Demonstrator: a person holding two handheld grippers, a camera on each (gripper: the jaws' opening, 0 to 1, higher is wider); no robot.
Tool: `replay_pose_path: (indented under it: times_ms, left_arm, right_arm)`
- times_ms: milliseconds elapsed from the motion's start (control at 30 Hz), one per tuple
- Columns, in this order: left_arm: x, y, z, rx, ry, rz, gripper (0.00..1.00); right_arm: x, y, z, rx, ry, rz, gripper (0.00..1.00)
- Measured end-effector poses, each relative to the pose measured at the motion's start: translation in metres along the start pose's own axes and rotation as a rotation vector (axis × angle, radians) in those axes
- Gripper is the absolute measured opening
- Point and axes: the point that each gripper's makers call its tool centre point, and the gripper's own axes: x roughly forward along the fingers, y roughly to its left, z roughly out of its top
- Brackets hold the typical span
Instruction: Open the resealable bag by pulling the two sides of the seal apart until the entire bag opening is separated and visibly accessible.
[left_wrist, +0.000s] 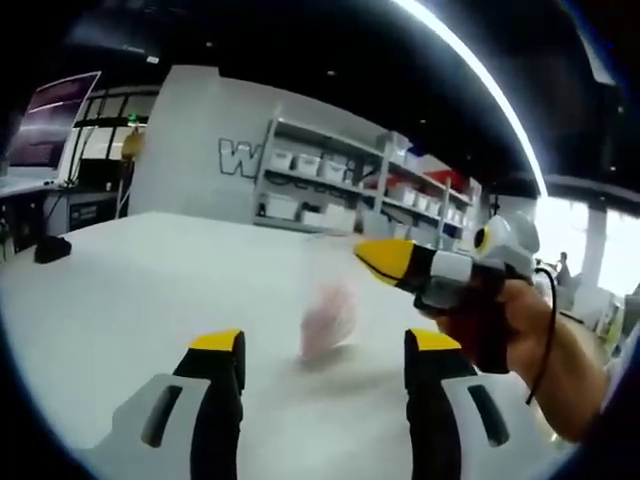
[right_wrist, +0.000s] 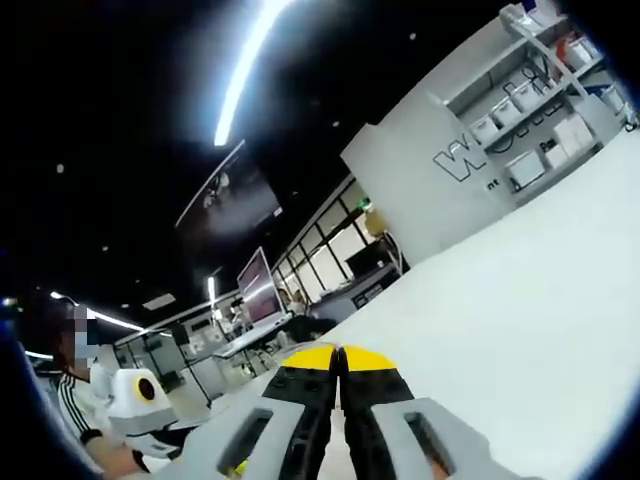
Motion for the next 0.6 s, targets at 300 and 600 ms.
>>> replay_pose_path:
  times_ms: [300, 600]
  left_arm:
    - [-0.006, -0.009, -0.003, -0.024, 0.007, -0.032, 0.6]
    - [-0.015, -0.022, 0.011, -0.088, -0.043, -0.095, 0.49]
  right_arm:
    - [0.002, 0.008, -0.007, 0.008, 0.008, 0.019, 0.0]
    - [0.004, 0.02, -0.013, 0.004, 0.021, 0.043, 0.0]
